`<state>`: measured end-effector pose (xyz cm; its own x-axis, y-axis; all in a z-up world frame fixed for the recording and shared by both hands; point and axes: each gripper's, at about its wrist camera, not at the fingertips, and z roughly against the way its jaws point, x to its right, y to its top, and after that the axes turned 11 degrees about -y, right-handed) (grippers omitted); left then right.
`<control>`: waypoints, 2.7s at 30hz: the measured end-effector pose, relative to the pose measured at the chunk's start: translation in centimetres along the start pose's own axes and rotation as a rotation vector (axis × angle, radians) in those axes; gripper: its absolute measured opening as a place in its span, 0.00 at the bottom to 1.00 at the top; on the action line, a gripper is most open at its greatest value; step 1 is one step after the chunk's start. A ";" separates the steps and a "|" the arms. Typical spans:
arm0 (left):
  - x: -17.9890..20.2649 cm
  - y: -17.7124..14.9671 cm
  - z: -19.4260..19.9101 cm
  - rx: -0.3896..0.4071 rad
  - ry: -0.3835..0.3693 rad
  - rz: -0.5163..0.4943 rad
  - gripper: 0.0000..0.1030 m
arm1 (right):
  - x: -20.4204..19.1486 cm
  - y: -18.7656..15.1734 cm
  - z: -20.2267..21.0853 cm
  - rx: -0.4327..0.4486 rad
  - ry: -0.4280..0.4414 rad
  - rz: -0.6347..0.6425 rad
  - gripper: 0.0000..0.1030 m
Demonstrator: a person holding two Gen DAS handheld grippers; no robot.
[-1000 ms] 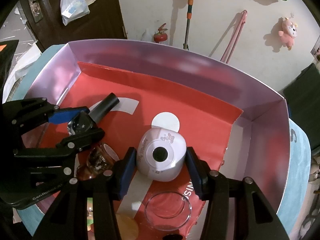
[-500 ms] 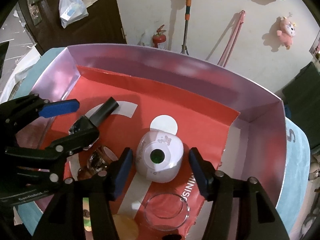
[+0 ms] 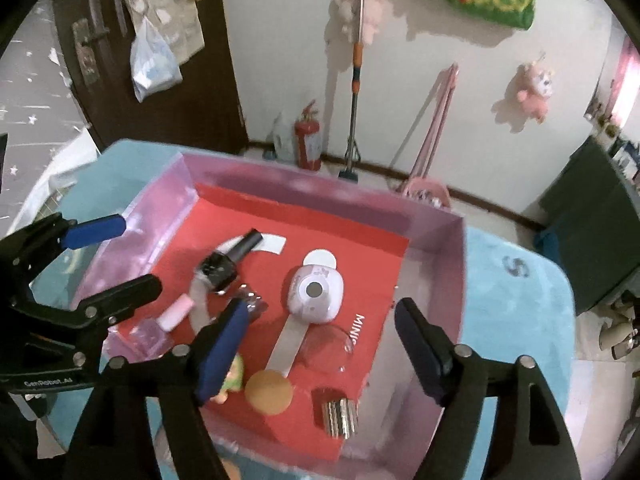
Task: Organize rigid objects
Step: 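Open both tools to release the nail polish and compact in the box, then withdraw both tools from the box back over the table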
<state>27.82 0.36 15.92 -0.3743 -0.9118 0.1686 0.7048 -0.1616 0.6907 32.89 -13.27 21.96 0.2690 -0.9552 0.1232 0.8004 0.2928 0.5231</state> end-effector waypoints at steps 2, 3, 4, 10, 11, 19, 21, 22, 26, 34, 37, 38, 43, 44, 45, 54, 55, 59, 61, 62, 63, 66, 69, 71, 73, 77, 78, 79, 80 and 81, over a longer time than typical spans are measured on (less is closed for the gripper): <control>0.4 -0.6 1.8 0.035 0.001 -0.002 0.77 | 0.4 -0.5 2.6 0.045 0.000 -0.015 0.83; 0.6 -1.0 2.8 0.052 0.002 0.001 0.77 | 0.4 -0.8 3.6 0.066 0.001 -0.020 0.84; 0.8 -1.3 3.6 0.069 -0.001 0.008 0.77 | 0.5 -1.1 4.5 0.083 0.003 -0.026 0.86; 1.8 -3.1 7.6 0.139 0.020 0.026 0.81 | 0.2 -3.8 10.2 0.186 0.009 -0.058 0.93; 2.0 -3.4 8.2 0.150 0.013 0.027 0.81 | 0.2 -4.4 11.0 0.200 0.008 -0.061 0.94; 4.5 -6.9 13.1 0.244 0.014 0.025 0.90 | -0.5 -9.4 16.1 0.311 0.033 -0.102 1.00; 5.3 -8.0 13.8 0.265 0.030 0.011 0.91 | -0.9 -11.0 17.0 0.337 0.032 -0.108 1.00; 5.5 -8.3 13.9 0.271 0.042 0.007 0.91 | -0.9 -11.7 17.2 0.345 0.037 -0.117 1.00; 6.7 -10.3 14.2 0.299 0.067 -0.004 0.92 | -1.4 -14.7 18.0 0.374 0.010 -0.146 1.00; 7.4 -15.3 12.7 0.316 0.076 0.036 0.92 | -2.6 -19.9 16.1 0.363 -0.053 -0.179 1.00; 7.3 -16.8 11.3 0.296 0.087 0.056 0.92 | -2.9 -21.8 14.2 0.343 -0.059 -0.200 1.00; 7.2 -17.3 10.9 0.290 0.092 0.059 0.92 | -3.1 -22.4 13.4 0.335 -0.061 -0.207 1.00; 6.6 -19.3 8.4 0.237 0.091 0.080 0.92 | -3.4 -24.4 10.1 0.286 -0.061 -0.224 1.00; 6.5 -19.5 8.1 0.231 0.086 0.089 0.92 | -3.3 -24.7 9.5 0.275 -0.047 -0.243 1.00; 6.3 -19.7 7.7 0.227 0.080 0.097 0.92 | -3.2 -24.9 9.2 0.266 -0.037 -0.257 1.00; 6.1 -20.4 4.9 0.146 0.076 0.119 0.92 | -2.6 -25.3 6.9 0.215 -0.050 -0.284 1.00; 6.0 -20.5 4.7 0.140 0.074 0.123 0.92 | -2.5 -25.2 6.7 0.209 -0.045 -0.288 1.00; 5.8 -20.4 4.1 0.119 0.074 0.130 0.92 | -2.1 -25.3 6.0 0.186 -0.033 -0.306 1.00; 5.8 -20.3 3.9 0.114 0.073 0.131 0.92 | -2.0 -25.2 5.8 0.177 -0.030 -0.311 1.00; 5.8 -20.3 3.9 0.112 0.072 0.131 0.92 | -1.9 -25.2 5.7 0.174 -0.027 -0.312 1.00; 5.8 -20.2 3.8 0.109 0.071 0.132 0.92 | -1.9 -25.1 5.6 0.171 -0.025 -0.310 1.00; 5.6 -19.7 3.5 0.092 0.061 0.135 0.92 | -1.9 -24.8 5.4 0.160 -0.024 -0.295 1.00; 5.2 -19.3 3.2 0.079 0.059 0.144 0.92 | -1.9 -24.4 5.1 0.151 -0.032 -0.280 1.00; 5.0 -19.0 3.1 0.069 0.056 0.145 0.92 | -1.8 -24.0 4.8 0.138 -0.032 -0.275 1.00; 4.8 -18.6 3.0 0.066 0.052 0.141 0.92 | -1.8 -23.3 4.4 0.122 -0.017 -0.271 1.00; 4.2 -17.7 3.0 0.065 0.058 0.121 0.92 | -2.1 -21.8 3.6 0.099 -0.024 -0.247 1.00; 4.1 -17.4 3.0 0.064 0.061 0.114 0.92 | -2.1 -21.5 3.4 0.097 -0.026 -0.242 1.00; 3.8 -17.2 3.0 0.060 0.064 0.111 0.92 | -2.2 -21.1 3.1 0.092 -0.026 -0.236 1.00; 3.6 -17.0 3.0 0.056 0.065 0.109 0.92 | -2.3 -20.8 2.8 0.086 -0.023 -0.230 1.00; 3.4 -16.8 2.9 0.052 0.064 0.110 0.92 | -2.4 -20.6 2.6 0.082 -0.019 -0.226 1.00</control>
<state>12.92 1.10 6.91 -0.2561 -0.9456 0.2006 0.7066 -0.0415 0.7064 14.37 -17.12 13.11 0.0768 -0.9970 0.0107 0.7930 0.0676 0.6055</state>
